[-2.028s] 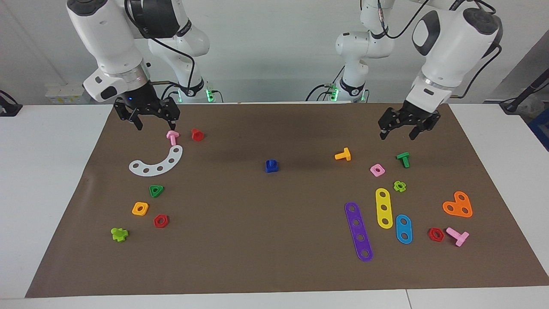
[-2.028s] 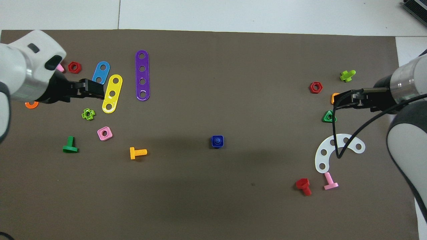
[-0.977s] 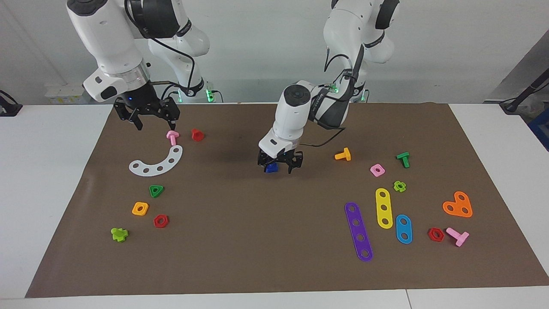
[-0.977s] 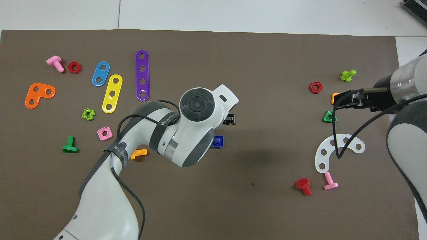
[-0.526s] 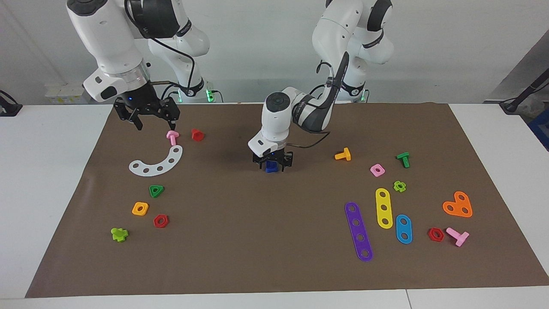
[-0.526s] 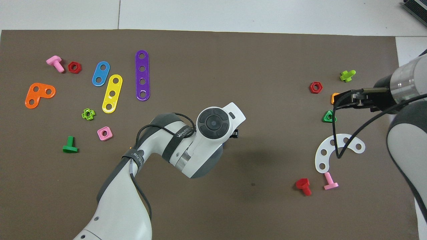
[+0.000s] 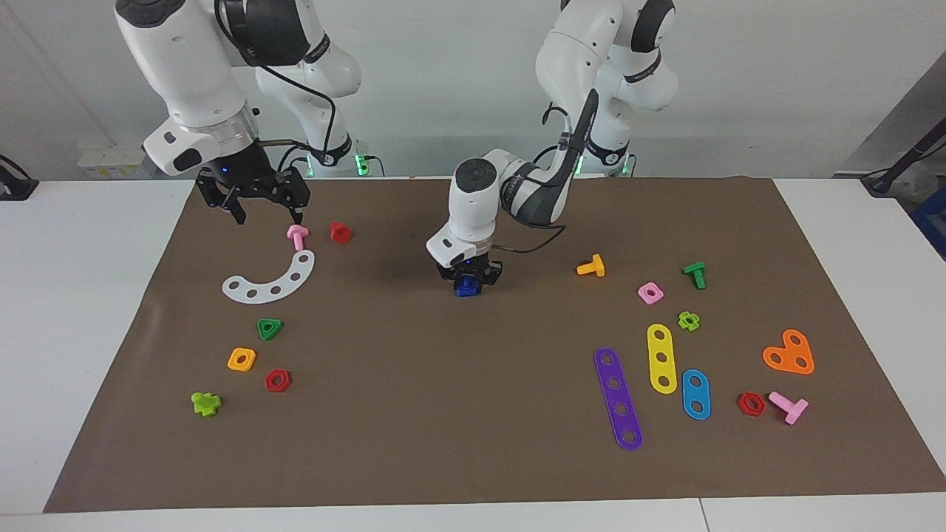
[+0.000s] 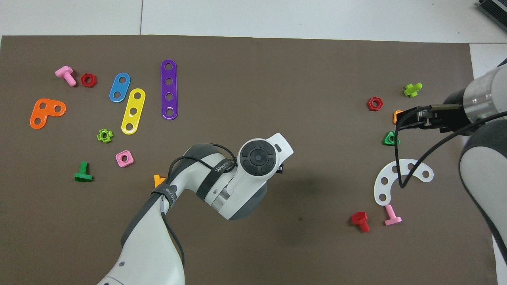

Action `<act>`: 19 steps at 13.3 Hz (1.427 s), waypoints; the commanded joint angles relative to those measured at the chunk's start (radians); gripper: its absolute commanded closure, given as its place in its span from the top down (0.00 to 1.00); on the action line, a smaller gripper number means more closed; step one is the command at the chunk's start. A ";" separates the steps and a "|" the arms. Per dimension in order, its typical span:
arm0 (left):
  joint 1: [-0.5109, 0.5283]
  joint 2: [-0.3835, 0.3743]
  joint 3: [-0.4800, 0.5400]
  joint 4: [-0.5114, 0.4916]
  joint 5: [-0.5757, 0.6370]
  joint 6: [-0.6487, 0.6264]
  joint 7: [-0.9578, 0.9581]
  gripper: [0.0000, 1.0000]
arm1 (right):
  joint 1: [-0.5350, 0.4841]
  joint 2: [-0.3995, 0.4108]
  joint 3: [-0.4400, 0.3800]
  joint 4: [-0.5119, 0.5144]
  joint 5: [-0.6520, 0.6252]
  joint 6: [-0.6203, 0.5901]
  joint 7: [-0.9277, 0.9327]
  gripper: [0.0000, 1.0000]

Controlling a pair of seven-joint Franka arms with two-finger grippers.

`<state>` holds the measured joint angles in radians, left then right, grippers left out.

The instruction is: Unscrew and place screws in storage area

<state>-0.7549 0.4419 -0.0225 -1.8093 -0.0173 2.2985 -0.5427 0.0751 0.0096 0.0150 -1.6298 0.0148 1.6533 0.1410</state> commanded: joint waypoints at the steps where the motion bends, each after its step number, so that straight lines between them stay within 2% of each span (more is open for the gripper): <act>1: -0.009 -0.032 0.015 -0.025 0.022 -0.008 -0.005 0.39 | -0.012 -0.008 0.002 0.001 0.028 -0.012 -0.027 1.00; 5: -0.001 -0.026 0.015 0.010 0.022 -0.034 -0.005 0.27 | -0.012 -0.008 0.002 0.001 0.028 -0.012 -0.027 1.00; 8: 0.000 -0.023 0.013 0.015 0.020 -0.034 -0.005 0.30 | -0.012 -0.008 0.003 0.001 0.028 -0.012 -0.027 1.00; 13: -0.003 -0.023 0.013 0.004 0.020 -0.011 -0.011 0.59 | -0.012 -0.008 0.003 0.001 0.028 -0.012 -0.027 1.00; 17: -0.003 -0.023 0.013 0.001 0.020 -0.001 -0.011 0.72 | -0.012 -0.008 0.003 0.001 0.028 -0.012 -0.027 1.00; 19: -0.004 -0.023 0.015 0.001 0.020 -0.001 -0.011 0.73 | -0.012 -0.008 0.003 0.001 0.028 -0.012 -0.027 1.00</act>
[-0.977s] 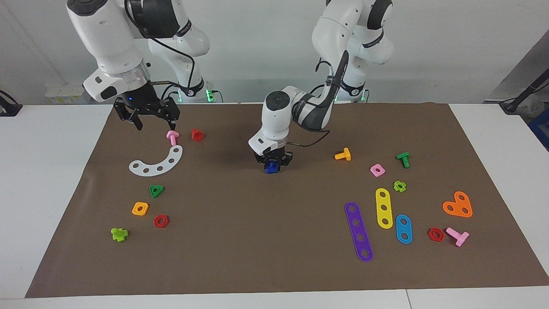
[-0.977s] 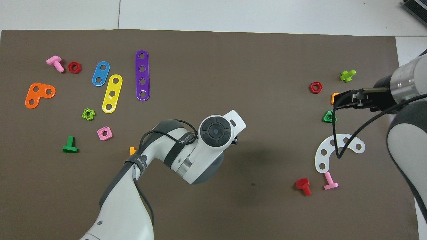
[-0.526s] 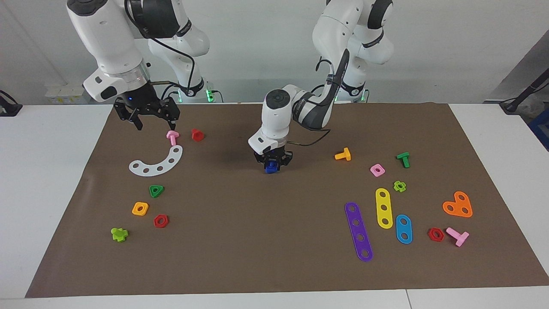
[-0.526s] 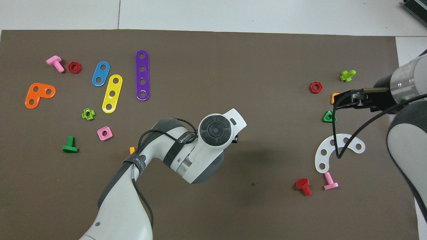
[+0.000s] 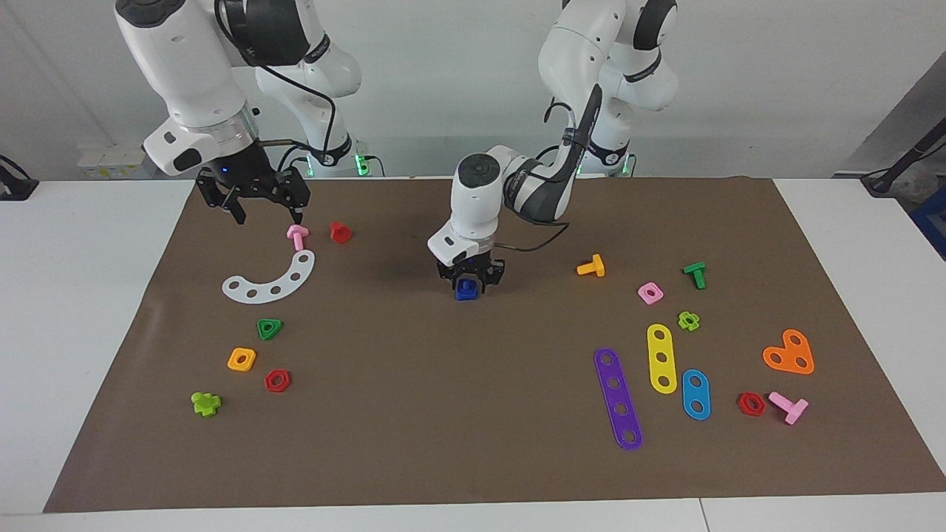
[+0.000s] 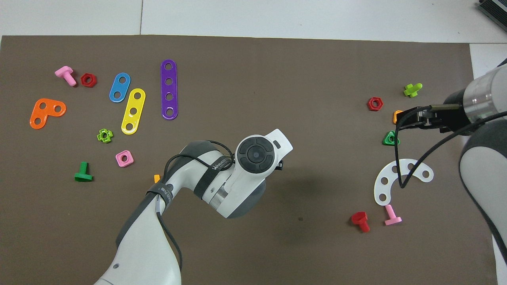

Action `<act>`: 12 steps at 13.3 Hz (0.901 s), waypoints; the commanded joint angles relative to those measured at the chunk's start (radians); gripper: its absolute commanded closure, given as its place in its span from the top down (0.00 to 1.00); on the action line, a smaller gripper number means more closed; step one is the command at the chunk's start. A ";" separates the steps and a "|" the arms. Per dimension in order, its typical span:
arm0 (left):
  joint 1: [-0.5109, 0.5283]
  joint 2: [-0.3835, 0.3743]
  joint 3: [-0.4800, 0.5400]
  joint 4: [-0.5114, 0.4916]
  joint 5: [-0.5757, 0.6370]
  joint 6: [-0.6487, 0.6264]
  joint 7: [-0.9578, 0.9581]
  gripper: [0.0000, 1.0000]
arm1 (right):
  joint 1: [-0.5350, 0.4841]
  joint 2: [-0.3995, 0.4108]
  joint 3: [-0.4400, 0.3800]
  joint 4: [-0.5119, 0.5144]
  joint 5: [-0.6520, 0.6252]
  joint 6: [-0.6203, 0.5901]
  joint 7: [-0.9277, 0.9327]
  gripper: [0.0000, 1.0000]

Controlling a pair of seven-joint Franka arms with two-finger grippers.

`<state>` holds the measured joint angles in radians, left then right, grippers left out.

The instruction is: Unscrew and place screws in storage area

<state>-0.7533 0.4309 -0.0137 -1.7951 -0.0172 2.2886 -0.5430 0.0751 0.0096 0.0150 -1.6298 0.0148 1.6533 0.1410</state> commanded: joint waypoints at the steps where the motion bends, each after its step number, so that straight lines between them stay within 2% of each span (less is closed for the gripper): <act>1: -0.005 -0.012 0.006 -0.012 0.022 0.009 -0.009 0.71 | -0.012 -0.008 0.002 0.001 0.028 -0.012 -0.027 1.00; 7: -0.008 -0.012 0.006 -0.021 0.022 0.017 -0.008 0.55 | -0.012 -0.008 0.002 0.001 0.028 -0.012 -0.027 1.00; 9: -0.008 -0.014 0.006 -0.026 0.023 0.017 -0.008 0.42 | -0.012 -0.008 0.003 0.001 0.028 -0.012 -0.027 1.00; 12: -0.009 -0.015 0.005 -0.026 0.022 0.015 -0.008 0.15 | -0.012 -0.008 0.002 0.001 0.028 -0.012 -0.027 1.00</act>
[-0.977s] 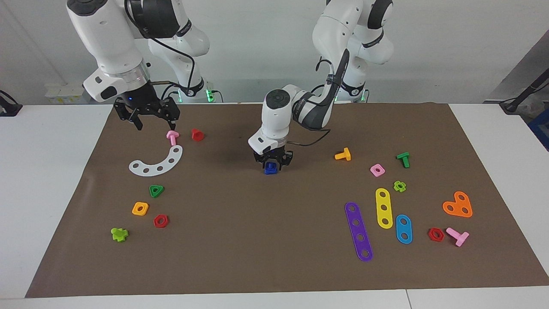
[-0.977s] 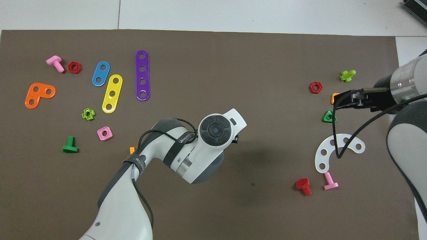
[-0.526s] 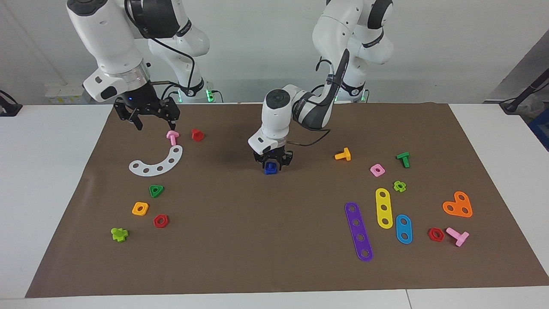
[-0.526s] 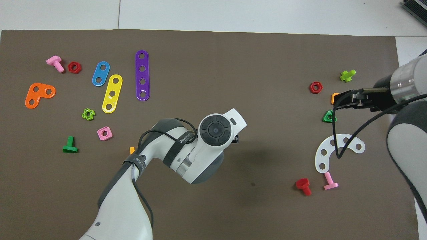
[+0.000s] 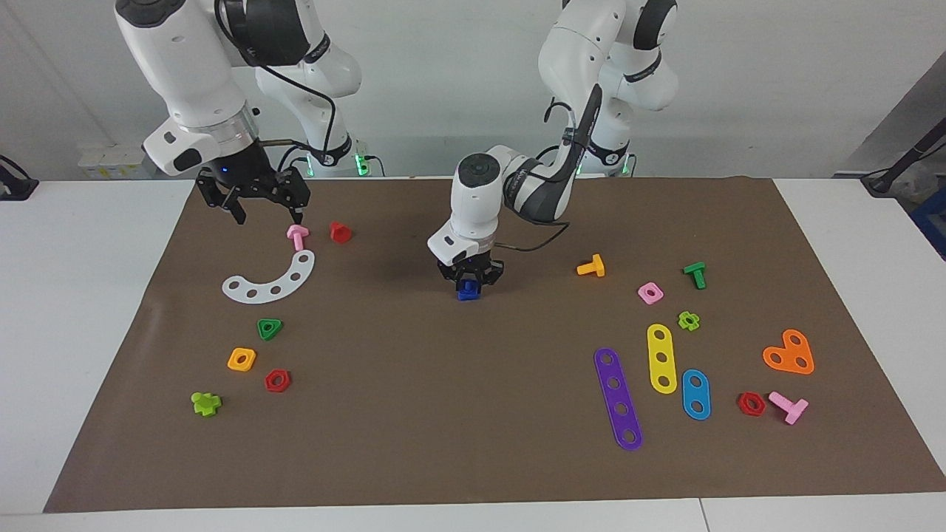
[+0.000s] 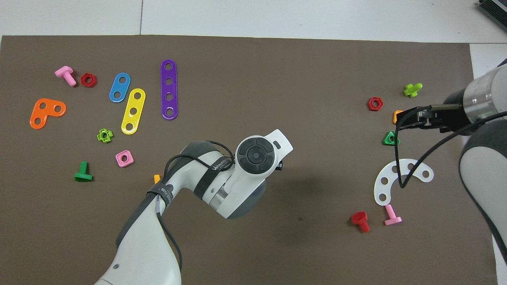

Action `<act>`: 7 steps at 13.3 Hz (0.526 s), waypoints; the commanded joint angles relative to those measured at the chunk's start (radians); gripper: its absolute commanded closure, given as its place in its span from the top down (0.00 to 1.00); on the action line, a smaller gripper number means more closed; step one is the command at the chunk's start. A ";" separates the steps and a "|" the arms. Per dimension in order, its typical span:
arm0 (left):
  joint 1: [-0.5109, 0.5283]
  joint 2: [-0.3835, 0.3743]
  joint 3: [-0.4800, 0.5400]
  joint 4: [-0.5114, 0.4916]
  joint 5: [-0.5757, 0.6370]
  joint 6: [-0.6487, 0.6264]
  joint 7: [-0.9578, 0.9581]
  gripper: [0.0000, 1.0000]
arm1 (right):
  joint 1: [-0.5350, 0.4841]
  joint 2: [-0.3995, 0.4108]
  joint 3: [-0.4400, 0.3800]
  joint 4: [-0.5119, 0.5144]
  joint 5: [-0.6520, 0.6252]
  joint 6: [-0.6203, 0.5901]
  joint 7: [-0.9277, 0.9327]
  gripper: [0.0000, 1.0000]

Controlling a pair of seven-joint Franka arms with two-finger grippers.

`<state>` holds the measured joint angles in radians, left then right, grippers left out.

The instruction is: Unscrew and place screws in storage area

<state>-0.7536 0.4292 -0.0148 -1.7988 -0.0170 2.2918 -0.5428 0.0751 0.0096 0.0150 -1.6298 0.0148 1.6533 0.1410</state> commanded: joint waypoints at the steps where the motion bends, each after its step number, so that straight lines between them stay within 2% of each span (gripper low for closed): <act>1: -0.007 -0.014 0.006 -0.019 0.022 0.006 -0.008 0.07 | -0.012 -0.008 0.002 0.001 0.028 -0.012 -0.027 1.00; 2: -0.006 -0.014 0.006 -0.013 0.022 -0.003 -0.008 0.03 | -0.012 -0.008 0.003 0.001 0.028 -0.012 -0.027 1.00; 4: -0.003 -0.010 0.006 0.005 0.020 -0.018 -0.008 0.01 | -0.012 -0.008 0.003 0.001 0.028 -0.013 -0.029 1.00; 7: 0.000 0.002 0.006 0.134 0.006 -0.171 -0.009 0.00 | -0.001 -0.011 0.006 -0.005 0.025 -0.018 -0.031 1.00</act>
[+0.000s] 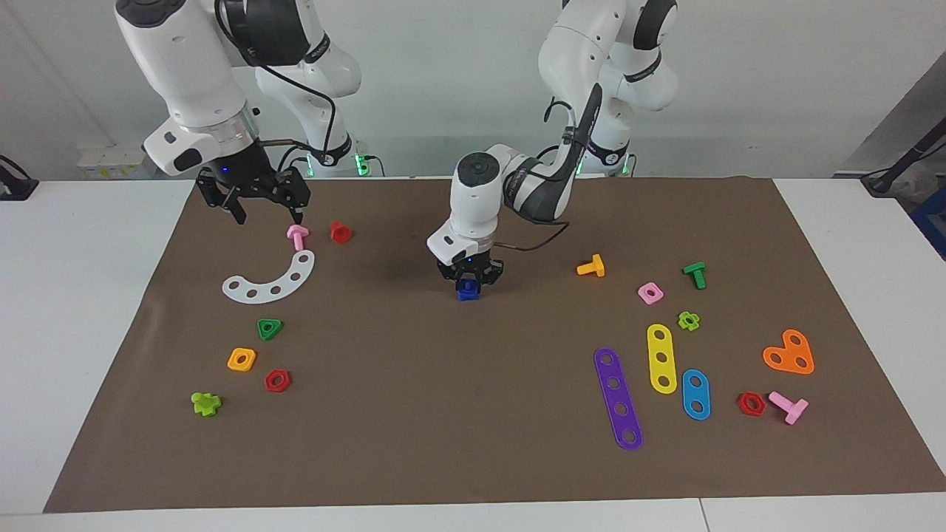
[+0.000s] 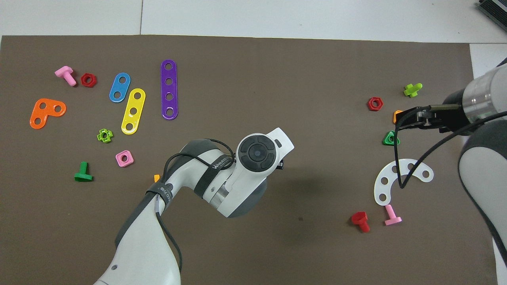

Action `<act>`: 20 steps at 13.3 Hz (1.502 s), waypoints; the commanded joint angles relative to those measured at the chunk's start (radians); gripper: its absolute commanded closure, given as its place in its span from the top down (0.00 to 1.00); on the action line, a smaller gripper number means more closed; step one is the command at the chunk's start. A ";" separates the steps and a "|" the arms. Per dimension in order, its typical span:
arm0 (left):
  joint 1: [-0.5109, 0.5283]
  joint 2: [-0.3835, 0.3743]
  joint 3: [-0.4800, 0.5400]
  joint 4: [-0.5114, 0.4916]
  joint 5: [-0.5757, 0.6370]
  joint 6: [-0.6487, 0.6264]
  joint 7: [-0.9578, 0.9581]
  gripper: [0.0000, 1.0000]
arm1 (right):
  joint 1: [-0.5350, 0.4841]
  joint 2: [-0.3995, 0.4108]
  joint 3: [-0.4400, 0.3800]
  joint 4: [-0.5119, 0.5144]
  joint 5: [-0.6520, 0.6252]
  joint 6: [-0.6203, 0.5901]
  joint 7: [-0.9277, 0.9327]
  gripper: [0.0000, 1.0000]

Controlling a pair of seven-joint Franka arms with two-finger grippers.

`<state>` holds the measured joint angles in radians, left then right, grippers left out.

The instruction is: Unscrew and place screws in storage area

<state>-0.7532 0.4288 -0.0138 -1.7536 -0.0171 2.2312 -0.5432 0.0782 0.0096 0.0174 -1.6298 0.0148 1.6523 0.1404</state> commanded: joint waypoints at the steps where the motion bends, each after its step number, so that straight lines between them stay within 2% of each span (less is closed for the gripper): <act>1: 0.003 0.016 0.006 0.141 0.005 -0.163 -0.011 0.00 | -0.017 -0.017 0.003 -0.016 0.025 -0.022 -0.031 1.00; 4: 0.064 0.025 0.011 0.229 -0.023 -0.251 -0.004 0.00 | -0.028 -0.017 0.000 -0.012 0.025 -0.023 -0.032 1.00; 7: 0.211 0.010 0.008 0.229 -0.020 -0.258 0.023 0.00 | -0.015 -0.013 0.003 -0.005 0.013 -0.006 -0.022 0.99; 11: 0.427 -0.010 0.009 0.191 -0.023 -0.326 0.244 0.02 | 0.056 0.003 0.012 -0.034 0.007 0.061 0.062 0.99; 12: 0.469 -0.015 0.012 0.169 -0.024 -0.341 0.290 0.03 | 0.099 0.018 0.010 -0.044 0.005 0.093 0.105 0.99; 14: 0.538 -0.063 0.012 0.033 -0.024 -0.293 0.409 0.02 | 0.162 0.064 0.012 -0.047 0.004 0.170 0.181 0.99; 17: 0.563 -0.125 0.012 -0.182 -0.024 -0.077 0.437 0.02 | 0.248 0.136 0.012 -0.045 -0.007 0.274 0.276 0.99; 20: 0.561 -0.134 0.012 -0.215 -0.024 -0.054 0.433 0.02 | 0.340 0.222 0.010 -0.044 -0.024 0.389 0.370 0.99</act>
<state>-0.1881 0.3546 -0.0023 -1.9017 -0.0272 2.1515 -0.1162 0.3759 0.1878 0.0300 -1.6783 0.0111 1.9849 0.4464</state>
